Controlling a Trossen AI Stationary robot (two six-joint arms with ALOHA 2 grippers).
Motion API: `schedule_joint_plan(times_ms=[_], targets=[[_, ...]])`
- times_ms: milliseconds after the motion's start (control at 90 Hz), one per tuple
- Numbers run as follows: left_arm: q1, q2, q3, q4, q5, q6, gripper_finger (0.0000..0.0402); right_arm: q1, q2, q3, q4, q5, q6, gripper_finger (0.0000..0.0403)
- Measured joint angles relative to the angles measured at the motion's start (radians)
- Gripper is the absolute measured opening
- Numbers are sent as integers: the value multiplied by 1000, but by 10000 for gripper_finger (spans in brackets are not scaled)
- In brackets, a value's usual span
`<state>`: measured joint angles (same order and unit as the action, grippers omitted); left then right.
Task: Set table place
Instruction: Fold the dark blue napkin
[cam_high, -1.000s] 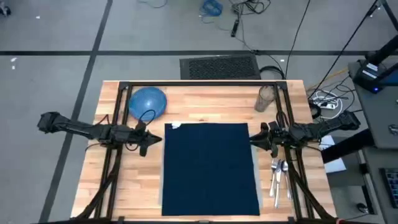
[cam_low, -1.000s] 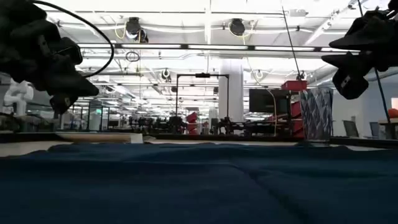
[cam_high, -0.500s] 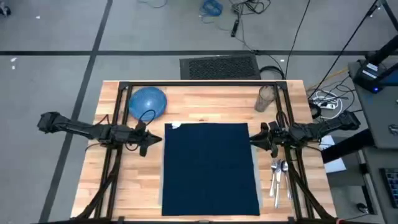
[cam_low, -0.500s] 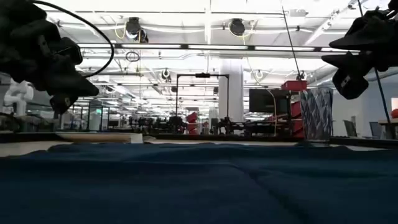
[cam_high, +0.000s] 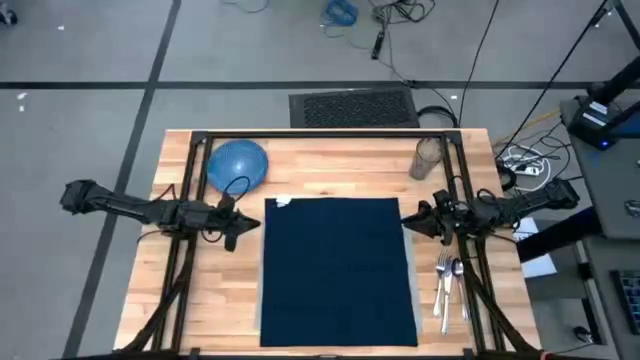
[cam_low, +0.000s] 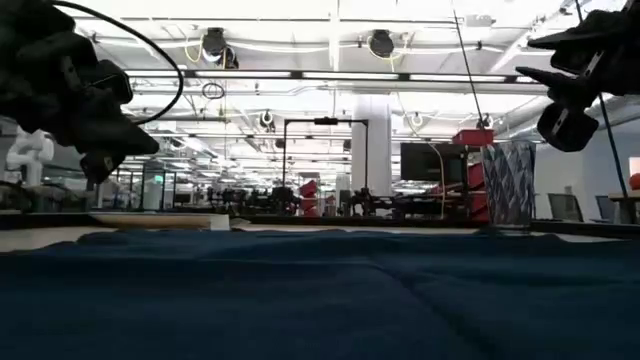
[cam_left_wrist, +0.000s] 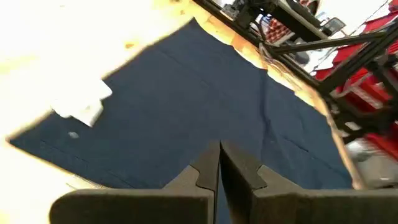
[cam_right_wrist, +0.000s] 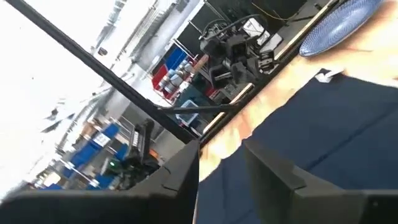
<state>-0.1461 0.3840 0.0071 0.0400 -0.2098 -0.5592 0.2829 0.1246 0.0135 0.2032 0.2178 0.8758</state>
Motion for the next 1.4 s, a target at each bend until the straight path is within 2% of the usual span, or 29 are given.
schedule_joint_plan(times_ms=[111, 222, 344, 456, 522, 667, 733, 900, 967, 1044, 1122, 1211, 1300, 1400], targets=[[7, 0, 0, 6, -41, 193, 0, 0, 0, 0, 35, 55, 40, 107], [8, 0, 0, 6, -41, 305, 0, 0, 0, 0, 69, 177, 98, 107], [9, 0, 0, 7, -44, 334, 0, 0, 0, 0, 116, 353, 134, 107], [9, 0, 0, 21, -110, 329, 0, -2, 0, 0, 127, 602, 126, 107], [9, 0, 0, 51, -128, 277, 0, -2, 0, 0, 112, 666, 125, 107], [9, 0, 0, 87, -110, -34, 0, -2, 0, 0, 72, 678, 111, 107], [8, 0, 0, 88, -156, -199, 0, -2, 0, 0, 70, 672, 122, 107], [11, 0, 0, 102, -495, -564, 0, -1, 0, 0, 86, 666, 133, 107], [18, 0, 0, 143, -565, -635, 0, -2, 0, 0, 85, 656, 153, 107], [33, 0, 0, 219, -561, -633, 0, -2, 0, 0, 85, 642, 195, 107], [47, 0, 0, 320, -490, -577, 0, -2, 1, 0, 125, 634, 204, 107], [72, 0, 5, 459, -377, -490, 0, -2, 1, 25, 245, 559, 74, 107], [101, 0, 57, 540, -292, -400, 0, -1, 0, 128, 258, 504, -66, 106], [128, 0, 165, 540, -230, -270, 0, -2, 16, 323, 94, 488, -211, 101]])
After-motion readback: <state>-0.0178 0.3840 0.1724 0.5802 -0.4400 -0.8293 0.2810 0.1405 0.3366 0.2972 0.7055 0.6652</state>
